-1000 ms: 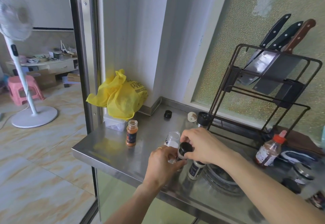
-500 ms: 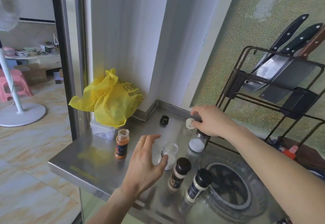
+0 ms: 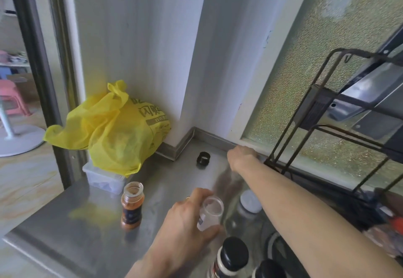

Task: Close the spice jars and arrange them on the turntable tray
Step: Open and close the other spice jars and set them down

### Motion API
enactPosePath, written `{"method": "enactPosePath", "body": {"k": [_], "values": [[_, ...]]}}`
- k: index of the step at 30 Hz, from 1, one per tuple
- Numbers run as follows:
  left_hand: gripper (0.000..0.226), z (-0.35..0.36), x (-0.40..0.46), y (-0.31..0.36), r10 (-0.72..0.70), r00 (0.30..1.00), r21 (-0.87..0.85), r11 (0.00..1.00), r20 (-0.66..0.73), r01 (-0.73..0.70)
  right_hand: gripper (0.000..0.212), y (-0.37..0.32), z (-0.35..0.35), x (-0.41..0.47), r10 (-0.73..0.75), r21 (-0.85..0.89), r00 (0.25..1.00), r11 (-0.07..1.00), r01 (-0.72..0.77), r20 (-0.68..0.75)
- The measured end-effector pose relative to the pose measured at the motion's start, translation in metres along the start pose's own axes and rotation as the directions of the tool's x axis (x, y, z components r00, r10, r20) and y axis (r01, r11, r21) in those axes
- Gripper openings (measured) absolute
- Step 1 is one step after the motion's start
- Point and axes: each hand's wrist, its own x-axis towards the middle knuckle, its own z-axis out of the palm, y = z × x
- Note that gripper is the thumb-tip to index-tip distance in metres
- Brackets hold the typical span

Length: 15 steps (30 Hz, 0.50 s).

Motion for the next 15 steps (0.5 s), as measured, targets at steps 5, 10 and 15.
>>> {"method": "enactPosePath", "body": {"k": [5,10,15], "values": [[0.045,0.002,-0.001,0.001,-0.068,0.998,-0.015,0.998,0.013,0.068,0.038,-0.002,0.001,-0.006,-0.035,0.015,0.99,0.999,0.038,-0.135],[0.044,0.001,-0.003,0.01,-0.126,0.991,-0.031,0.992,-0.055,0.124,0.044,0.008,-0.027,-0.046,-0.106,0.326,0.962,0.927,0.188,-0.252],[0.045,-0.011,-0.012,0.027,-0.15,0.979,-0.053,0.988,-0.138,0.144,0.039,0.033,-0.038,-0.112,-0.124,0.88,0.965,0.396,0.263,-0.233]]}}
